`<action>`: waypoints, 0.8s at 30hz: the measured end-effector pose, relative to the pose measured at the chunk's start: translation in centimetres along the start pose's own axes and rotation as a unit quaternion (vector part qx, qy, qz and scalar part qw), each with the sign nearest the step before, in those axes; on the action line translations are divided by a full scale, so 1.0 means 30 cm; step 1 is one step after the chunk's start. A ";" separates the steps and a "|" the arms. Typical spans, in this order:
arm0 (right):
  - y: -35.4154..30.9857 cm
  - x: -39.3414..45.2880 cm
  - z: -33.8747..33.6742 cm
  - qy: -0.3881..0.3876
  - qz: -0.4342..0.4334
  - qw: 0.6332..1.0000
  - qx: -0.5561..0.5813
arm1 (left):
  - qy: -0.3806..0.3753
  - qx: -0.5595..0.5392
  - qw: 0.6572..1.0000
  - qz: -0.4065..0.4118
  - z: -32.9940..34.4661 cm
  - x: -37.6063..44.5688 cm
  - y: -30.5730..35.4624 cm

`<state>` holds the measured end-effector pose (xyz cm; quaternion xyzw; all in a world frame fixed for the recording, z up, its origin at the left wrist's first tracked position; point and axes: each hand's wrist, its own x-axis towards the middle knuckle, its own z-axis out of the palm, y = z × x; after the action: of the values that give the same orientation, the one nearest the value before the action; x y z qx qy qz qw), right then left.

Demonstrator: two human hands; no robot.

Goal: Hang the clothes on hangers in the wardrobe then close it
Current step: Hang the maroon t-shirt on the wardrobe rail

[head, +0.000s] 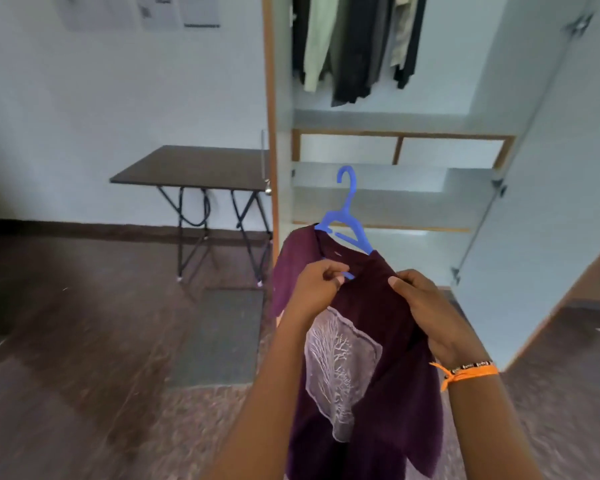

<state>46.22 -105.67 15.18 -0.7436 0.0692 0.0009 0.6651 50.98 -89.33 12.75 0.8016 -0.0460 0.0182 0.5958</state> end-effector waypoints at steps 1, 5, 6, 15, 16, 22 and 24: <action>-0.020 0.059 -0.033 0.020 0.002 1.000 0.005 | -0.007 0.007 1.000 0.005 0.028 0.071 0.011; -0.103 0.288 -0.157 0.073 -0.006 0.997 0.029 | -0.040 0.038 0.998 0.019 0.140 0.338 0.061; -0.125 0.348 -0.188 0.086 -0.013 0.996 0.033 | -0.041 0.044 0.998 0.025 0.169 0.403 0.080; -0.410 1.017 -0.507 0.157 -0.132 0.970 0.130 | -0.025 0.053 0.990 0.126 0.441 1.101 0.356; -0.447 1.067 -0.537 0.158 -0.143 0.967 0.139 | -0.023 0.057 0.989 0.131 0.455 1.168 0.383; -0.771 1.501 -0.773 0.145 -0.226 0.943 0.194 | -0.003 0.018 0.988 0.152 0.585 1.674 0.617; -0.895 1.649 -0.847 0.143 -0.257 0.934 0.202 | 0.004 0.016 0.987 0.158 0.614 1.839 0.698</action>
<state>95.72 -132.99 40.03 -0.5779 -0.0312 -0.2904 0.7620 103.41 -115.83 32.02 0.7934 -0.1695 0.1165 0.5730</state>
